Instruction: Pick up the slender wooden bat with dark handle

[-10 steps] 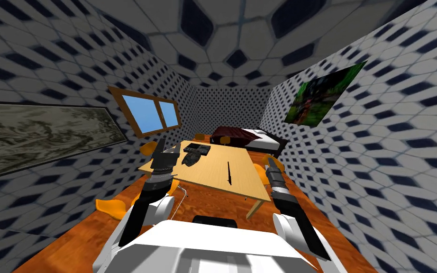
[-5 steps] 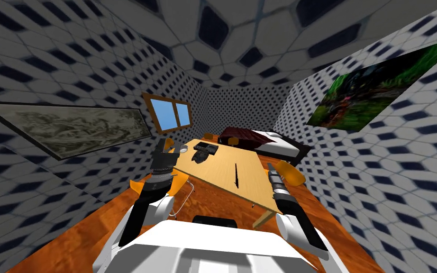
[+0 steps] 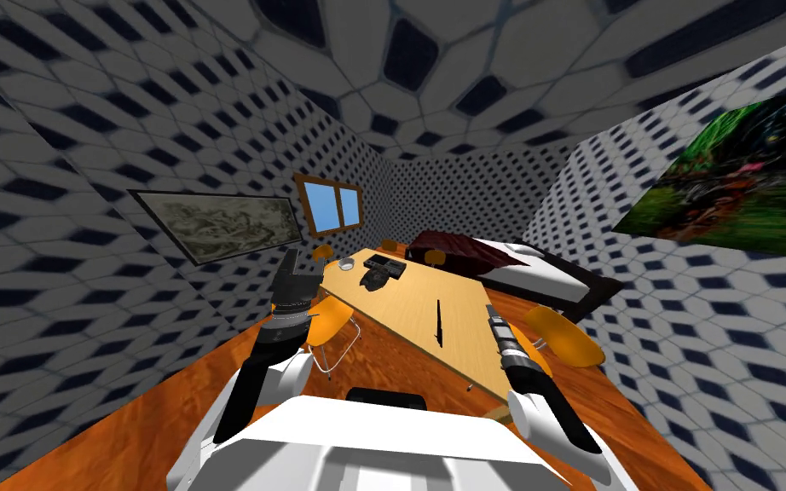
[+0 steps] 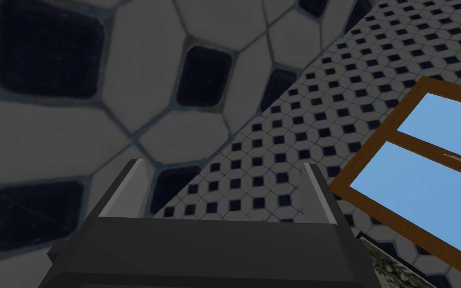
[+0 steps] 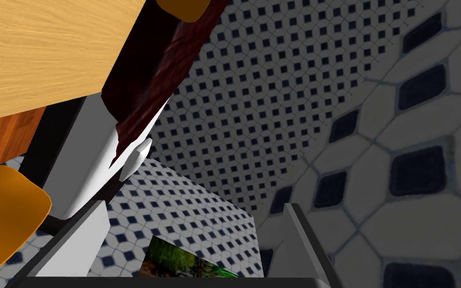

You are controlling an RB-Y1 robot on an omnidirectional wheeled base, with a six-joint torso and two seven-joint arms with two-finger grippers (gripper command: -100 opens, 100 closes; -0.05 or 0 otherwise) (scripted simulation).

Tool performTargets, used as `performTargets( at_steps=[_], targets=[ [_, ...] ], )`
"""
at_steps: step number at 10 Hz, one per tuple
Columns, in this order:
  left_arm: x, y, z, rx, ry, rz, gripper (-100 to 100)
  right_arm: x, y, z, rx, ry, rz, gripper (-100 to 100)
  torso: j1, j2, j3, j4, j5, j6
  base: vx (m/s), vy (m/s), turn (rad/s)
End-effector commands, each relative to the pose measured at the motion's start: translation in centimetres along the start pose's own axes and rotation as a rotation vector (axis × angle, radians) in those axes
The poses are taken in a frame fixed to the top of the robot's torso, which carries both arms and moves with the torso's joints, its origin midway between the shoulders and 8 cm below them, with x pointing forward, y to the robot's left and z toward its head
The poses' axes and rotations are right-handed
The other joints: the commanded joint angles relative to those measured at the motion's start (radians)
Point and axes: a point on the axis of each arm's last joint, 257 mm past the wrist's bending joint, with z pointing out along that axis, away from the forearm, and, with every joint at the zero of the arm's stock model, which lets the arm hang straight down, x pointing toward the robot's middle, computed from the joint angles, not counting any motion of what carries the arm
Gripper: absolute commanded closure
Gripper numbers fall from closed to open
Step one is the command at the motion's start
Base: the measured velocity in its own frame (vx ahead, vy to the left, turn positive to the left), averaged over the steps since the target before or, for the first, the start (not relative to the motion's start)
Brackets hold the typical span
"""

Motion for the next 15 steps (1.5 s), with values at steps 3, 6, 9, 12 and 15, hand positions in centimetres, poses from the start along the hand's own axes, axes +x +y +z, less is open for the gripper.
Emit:
performTargets(
  at_steps=[3,6,9,12,15],
  targets=[
    [0.0,0.0,0.0,0.000,0.000,0.000,0,-0.4,-5.1,0.3,0.136,0.023,-0.075,-100,0.000,0.000,0.000,0.000,0.000,0.000,-0.003,0.010,0.249],
    [0.0,0.0,0.0,0.000,0.000,0.000,0,-1.6,-10.9,-0.4,0.279,0.042,-0.132,-100,-0.001,0.000,0.000,0.000,0.000,0.001,0.001,0.009,0.313],
    [0.0,0.0,0.0,0.000,0.000,0.000,0,-1.9,-14.4,-1.3,0.375,0.076,-0.178,-100,-0.001,0.000,0.000,0.000,0.000,0.002,0.004,0.003,0.141],
    [0.0,0.0,0.0,0.000,0.000,0.000,0,-2.1,-17.7,-2.4,0.467,0.111,-0.206,-100,-0.001,-0.001,0.000,0.000,0.000,0.000,0.006,0.000,0.282],
    [0.0,0.0,0.0,0.000,0.000,0.000,0,-3.3,-22.7,-4.6,0.599,0.152,-0.239,-100,-0.001,-0.001,0.000,0.000,0.000,0.001,0.008,-0.003,0.268]
  ],
)
